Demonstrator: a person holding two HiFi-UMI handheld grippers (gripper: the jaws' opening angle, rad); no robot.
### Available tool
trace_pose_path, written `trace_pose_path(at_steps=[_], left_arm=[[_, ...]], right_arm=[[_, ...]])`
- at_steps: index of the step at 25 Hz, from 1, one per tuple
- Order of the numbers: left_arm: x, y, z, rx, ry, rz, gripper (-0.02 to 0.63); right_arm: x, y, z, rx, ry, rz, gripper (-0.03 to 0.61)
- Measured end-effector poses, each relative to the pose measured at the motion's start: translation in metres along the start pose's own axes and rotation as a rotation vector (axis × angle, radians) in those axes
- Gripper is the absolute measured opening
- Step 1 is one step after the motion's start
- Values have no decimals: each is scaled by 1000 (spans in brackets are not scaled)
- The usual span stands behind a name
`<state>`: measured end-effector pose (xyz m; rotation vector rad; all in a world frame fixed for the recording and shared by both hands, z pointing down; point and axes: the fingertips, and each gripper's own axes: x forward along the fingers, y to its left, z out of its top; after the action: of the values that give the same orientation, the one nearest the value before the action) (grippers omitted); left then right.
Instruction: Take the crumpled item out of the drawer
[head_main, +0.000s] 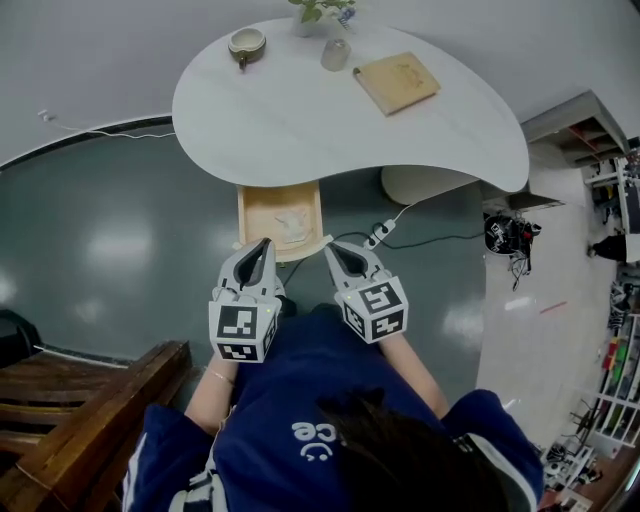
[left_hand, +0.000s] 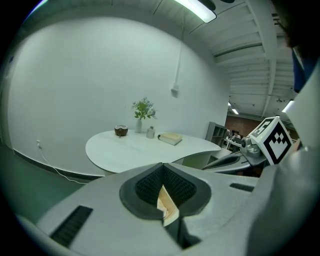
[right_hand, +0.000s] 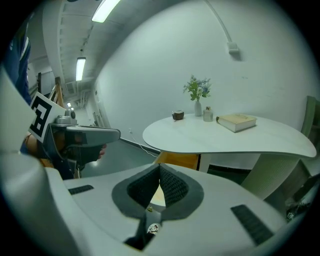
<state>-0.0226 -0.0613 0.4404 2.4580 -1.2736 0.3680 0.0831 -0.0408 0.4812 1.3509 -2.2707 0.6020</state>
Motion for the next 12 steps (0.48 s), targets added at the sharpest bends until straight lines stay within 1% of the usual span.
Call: trace_pose_path(at_steps=[4,9,12], left_arm=[[8,12,6,16,5,-24,5],[13,19,8,-9,7,-20,5],[17,20,7,-11,11,-16,5]], right_arm=[[9,0,6,20,5,-16,8],[15,-6,5,28,33,-31,8],[20,-10,7,32,41,-21,8]])
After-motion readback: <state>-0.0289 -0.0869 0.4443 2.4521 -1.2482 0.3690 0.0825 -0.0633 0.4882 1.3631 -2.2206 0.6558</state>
